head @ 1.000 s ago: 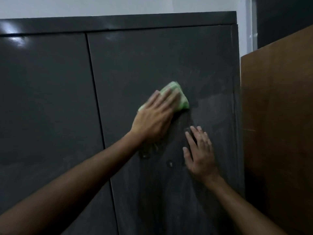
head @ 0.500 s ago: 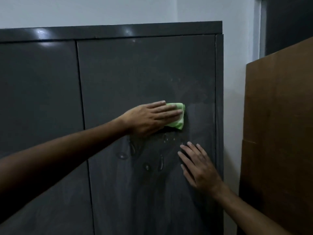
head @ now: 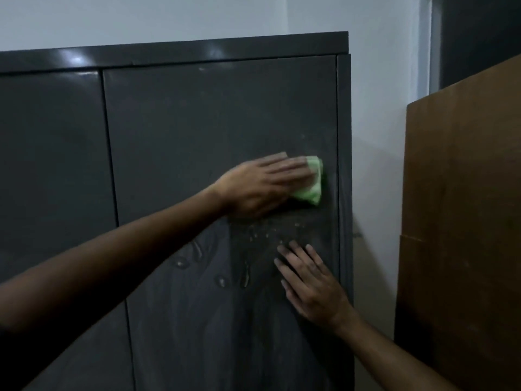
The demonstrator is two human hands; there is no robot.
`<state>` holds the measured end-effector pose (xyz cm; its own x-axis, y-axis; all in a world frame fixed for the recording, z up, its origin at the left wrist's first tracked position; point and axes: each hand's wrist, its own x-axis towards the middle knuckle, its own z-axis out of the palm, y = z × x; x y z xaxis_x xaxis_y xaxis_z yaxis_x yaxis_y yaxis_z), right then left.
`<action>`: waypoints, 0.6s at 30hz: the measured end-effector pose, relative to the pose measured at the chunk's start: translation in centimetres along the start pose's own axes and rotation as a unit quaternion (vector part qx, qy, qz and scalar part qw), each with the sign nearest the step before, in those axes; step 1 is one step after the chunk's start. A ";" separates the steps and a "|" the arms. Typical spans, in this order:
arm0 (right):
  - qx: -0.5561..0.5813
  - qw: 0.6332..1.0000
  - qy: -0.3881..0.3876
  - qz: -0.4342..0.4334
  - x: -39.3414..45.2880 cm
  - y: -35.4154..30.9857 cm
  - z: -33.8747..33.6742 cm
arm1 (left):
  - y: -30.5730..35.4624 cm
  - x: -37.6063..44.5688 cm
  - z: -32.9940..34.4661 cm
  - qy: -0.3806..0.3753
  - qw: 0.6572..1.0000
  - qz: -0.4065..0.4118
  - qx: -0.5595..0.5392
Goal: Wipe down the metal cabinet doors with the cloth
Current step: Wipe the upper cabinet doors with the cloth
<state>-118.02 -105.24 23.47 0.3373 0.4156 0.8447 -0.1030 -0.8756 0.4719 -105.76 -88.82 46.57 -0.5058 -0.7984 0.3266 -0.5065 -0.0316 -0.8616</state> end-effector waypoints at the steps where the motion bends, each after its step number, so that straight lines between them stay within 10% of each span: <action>1: -0.002 1.000 0.000 -0.002 0.0 0.0 0.1 | -1.0 0.1 -0.4 0.036 0.996 -0.082 0.004; 4: -0.007 1.000 0.001 0.002 0.0 -0.1 0.3 | -1.6 1.4 -1.7 0.163 0.915 -0.369 0.018; 6: 0.001 1.000 -0.001 0.010 -0.1 -0.1 0.4 | 0.5 3.6 -1.4 0.168 0.893 -0.418 0.005; 9: 0.011 1.000 0.001 0.014 -0.2 -0.1 0.5 | 4.0 5.2 0.1 0.046 0.987 -0.147 -0.038; 12: 0.017 1.000 0.004 0.014 -0.3 -0.1 0.5 | 3.4 4.4 0.6 -0.036 0.998 0.059 -0.011; 18: 0.003 1.000 0.007 0.012 -0.2 -0.1 0.2 | -2.4 2.4 -2.0 0.166 0.936 -0.309 0.021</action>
<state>-117.90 -105.26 23.19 0.3225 0.3976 0.8590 -0.1060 -0.8866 0.4502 -107.14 -89.41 50.21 -0.3181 -0.3882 0.8649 -0.7498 -0.4552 -0.4801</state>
